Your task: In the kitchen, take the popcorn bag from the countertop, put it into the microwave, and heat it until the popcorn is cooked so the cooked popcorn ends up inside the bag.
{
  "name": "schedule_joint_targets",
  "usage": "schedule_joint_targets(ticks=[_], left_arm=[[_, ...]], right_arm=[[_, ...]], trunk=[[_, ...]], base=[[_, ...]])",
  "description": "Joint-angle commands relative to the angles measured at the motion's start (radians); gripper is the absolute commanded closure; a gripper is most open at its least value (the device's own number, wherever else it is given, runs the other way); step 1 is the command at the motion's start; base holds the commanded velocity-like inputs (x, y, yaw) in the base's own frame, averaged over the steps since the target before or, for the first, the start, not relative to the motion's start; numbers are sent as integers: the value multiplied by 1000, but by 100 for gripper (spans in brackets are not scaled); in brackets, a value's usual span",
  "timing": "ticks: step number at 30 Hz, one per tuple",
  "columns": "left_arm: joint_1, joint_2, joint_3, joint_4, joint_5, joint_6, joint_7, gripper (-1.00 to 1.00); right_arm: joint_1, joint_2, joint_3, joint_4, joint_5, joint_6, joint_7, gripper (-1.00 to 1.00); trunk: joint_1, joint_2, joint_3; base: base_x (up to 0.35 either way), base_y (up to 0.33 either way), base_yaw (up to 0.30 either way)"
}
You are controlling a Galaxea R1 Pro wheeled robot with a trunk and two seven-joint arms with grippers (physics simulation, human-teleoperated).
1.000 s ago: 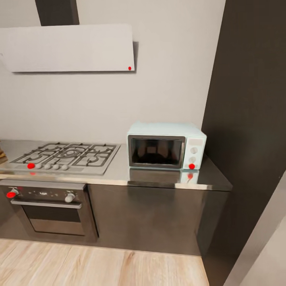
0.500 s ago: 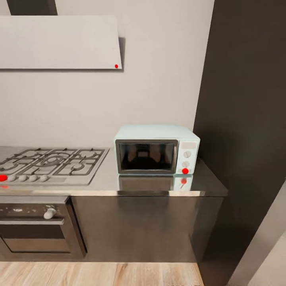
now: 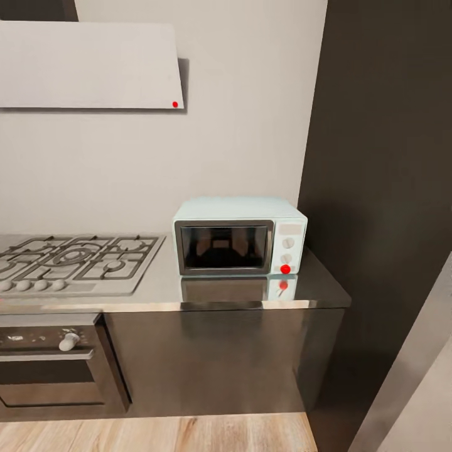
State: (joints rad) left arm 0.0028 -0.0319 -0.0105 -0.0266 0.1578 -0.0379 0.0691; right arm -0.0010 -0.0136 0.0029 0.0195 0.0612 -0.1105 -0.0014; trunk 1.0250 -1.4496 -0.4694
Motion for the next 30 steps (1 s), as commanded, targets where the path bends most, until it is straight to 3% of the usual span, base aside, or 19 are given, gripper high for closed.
schedule_joint_targets(ticks=[1,9,11,13,15,18,20,23,24,26,28,30], left_arm=[[0,0,-2,-1,7,-2,3,-100],[0,-1,-1,-1,7,-2,3,-100],[0,-2,0,-1,8,-2,3,-100],[0,-2,0,-1,8,-2,3,-100],[0,-1,0,-1,8,-2,3,-100],[0,0,0,-1,8,-3,3,-100],[0,0,0,-1,8,-2,3,-100],[0,0,0,-1,8,-2,3,-100],[0,0,0,-1,7,-3,3,-100],[0,0,0,-1,7,-3,3,-100],[0,0,0,-1,7,-3,3,-100],[0,0,0,-1,7,-3,3,-100]], right_arm=[[-1,-1,-1,2,7,-7,0,-100],[-1,-5,-1,2,7,-8,13,-100],[-1,-1,2,-64,22,8,12,-100],[-2,11,19,-255,134,105,13,-100],[-2,35,26,-418,200,223,17,-100],[-2,76,30,-587,224,368,29,-100],[-2,109,40,-780,232,512,55,-100],[-2,117,138,-1109,234,697,119,-100],[-2,118,151,-1245,234,764,132,-100],[-2,118,156,-1383,235,804,132,-100],[-16,119,156,-1451,236,821,126,-100],[-109,119,151,-1477,232,843,122,-100]], trunk=[[0,0,-1],[0,0,-1],[0,0,-1],[0,0,-1],[0,0,-1],[0,0,-1],[0,0,-1],[0,0,-1],[0,0,-1],[0,0,-1],[0,0,-1],[0,0,-1]], base=[[0,0,0],[0,0,0],[0,0,0],[0,0,0],[0,0,0],[0,0,0],[0,0,0],[0,0,0],[0,0,0],[0,0,0],[0,0,0],[0,0,0]])
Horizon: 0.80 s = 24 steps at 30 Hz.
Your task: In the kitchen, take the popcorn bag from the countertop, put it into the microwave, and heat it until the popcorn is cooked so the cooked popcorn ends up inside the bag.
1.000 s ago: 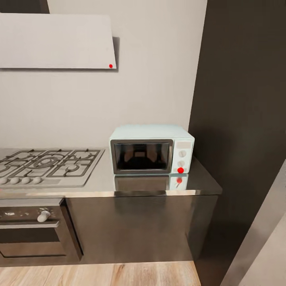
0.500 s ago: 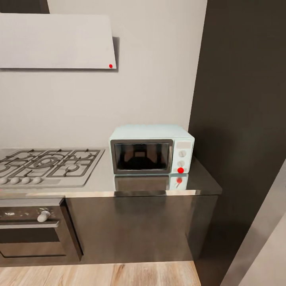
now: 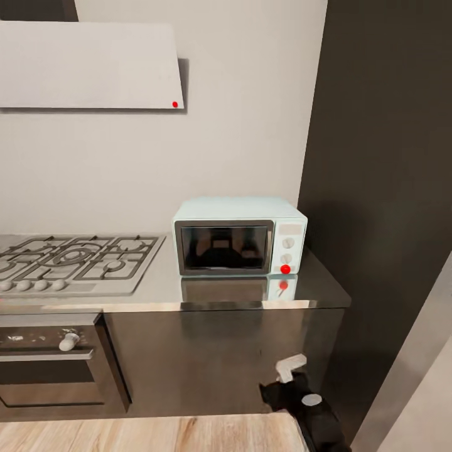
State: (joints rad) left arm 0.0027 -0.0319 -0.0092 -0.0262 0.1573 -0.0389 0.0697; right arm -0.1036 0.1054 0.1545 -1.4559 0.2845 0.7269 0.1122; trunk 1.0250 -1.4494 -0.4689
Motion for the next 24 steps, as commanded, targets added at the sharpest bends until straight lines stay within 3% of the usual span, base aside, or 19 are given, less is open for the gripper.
schedule_joint_targets(ticks=[1,5,7,10,12,15,19,24], left_arm=[[1,0,-2,-1,8,-1,2,-100],[0,0,-2,-1,8,-1,2,-100],[0,0,-2,-1,8,-1,2,-100],[0,0,-2,-1,8,-2,2,-100],[0,0,-2,-1,7,-2,2,-100],[0,0,-2,-1,8,-2,2,-100],[0,0,-2,-1,7,-2,2,-100],[0,0,-3,-1,6,-2,1,-100]], right_arm=[[-79,1,-7,-7,8,37,6,-100],[-324,8,-35,-22,5,161,-23,-100],[-420,26,-58,-24,3,206,-34,-100],[-512,44,-78,-26,1,230,-69,-100],[-528,65,-82,-24,0,220,-120,-100],[-535,69,-103,-18,-5,134,-177,-100],[-535,69,-123,-8,-9,10,-188,-100],[-535,69,-125,-3,-10,-20,-189,-100]], trunk=[[0,-1,-1],[0,-1,-1],[0,-1,-1],[0,-1,-1],[0,-1,-1],[0,-1,-1],[0,-1,-1],[0,-1,-1]], base=[[0,0,0],[0,0,0],[0,0,0],[0,0,0],[0,0,0],[0,0,0],[0,0,0],[0,0,0]])
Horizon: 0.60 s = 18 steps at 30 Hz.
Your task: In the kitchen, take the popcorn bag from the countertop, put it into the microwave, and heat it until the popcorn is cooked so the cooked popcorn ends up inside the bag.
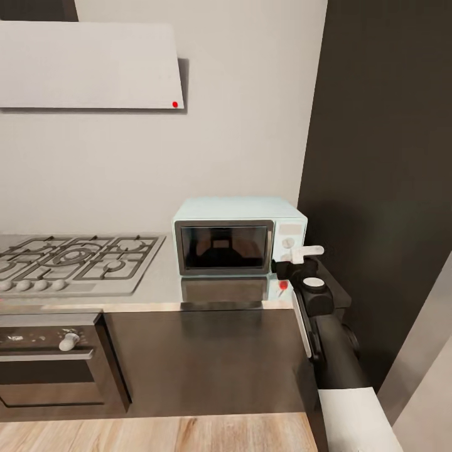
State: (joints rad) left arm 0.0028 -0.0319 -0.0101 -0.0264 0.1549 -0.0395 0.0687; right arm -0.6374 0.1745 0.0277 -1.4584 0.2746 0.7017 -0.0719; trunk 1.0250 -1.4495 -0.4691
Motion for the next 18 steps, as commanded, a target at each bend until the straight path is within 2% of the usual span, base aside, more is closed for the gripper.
schedule_joint_targets(ticks=[1,7,18], left_arm=[[0,-1,-2,-1,7,-2,2,-100],[0,-1,-2,-2,7,-1,2,-100],[0,1,-1,-1,11,1,2,-100]], right_arm=[[-1,0,1,-1,-1,5,-5,-100],[-1,0,5,0,-63,6,-5,-100],[-1,0,9,56,-65,0,-5,-100]], trunk=[[0,0,-1],[0,0,-1],[0,0,-1]], base=[[0,0,0],[11,0,0],[245,126,0]])
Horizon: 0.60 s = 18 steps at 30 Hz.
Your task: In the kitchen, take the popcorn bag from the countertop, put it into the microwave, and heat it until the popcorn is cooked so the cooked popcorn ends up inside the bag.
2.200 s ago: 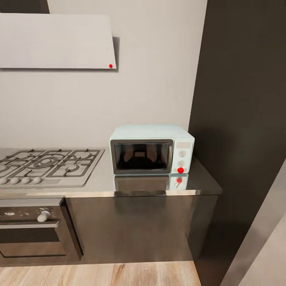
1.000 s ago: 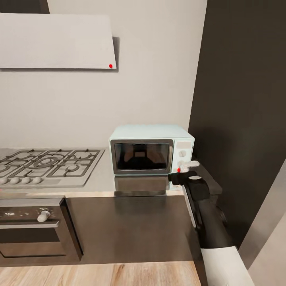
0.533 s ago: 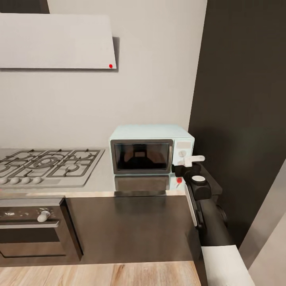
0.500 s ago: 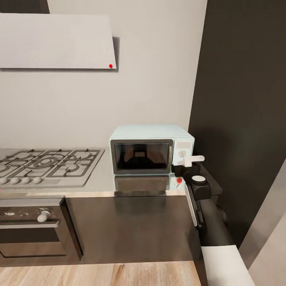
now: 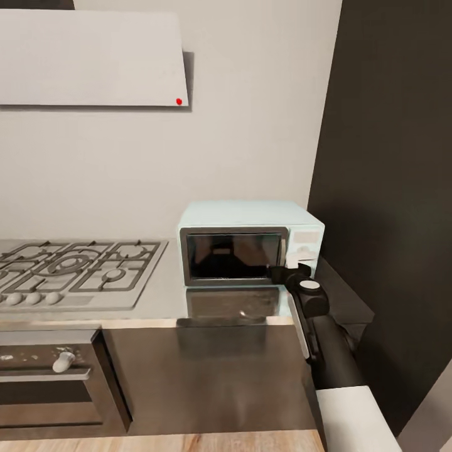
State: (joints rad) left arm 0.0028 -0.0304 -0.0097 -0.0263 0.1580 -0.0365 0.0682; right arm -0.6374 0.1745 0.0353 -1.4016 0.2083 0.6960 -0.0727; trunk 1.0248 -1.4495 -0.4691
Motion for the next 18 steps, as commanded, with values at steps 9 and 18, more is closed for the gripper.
schedule_joint_targets(ticks=[9,18], left_arm=[[1,-1,-2,-1,8,-3,2,-100],[0,-2,-3,-3,8,-3,1,-100]], right_arm=[[-1,0,2,0,7,7,-5,-100],[-1,0,-8,1,8,10,-6,-100]], trunk=[[0,0,-1],[0,0,-1]], base=[[107,24,0],[4,1,0]])
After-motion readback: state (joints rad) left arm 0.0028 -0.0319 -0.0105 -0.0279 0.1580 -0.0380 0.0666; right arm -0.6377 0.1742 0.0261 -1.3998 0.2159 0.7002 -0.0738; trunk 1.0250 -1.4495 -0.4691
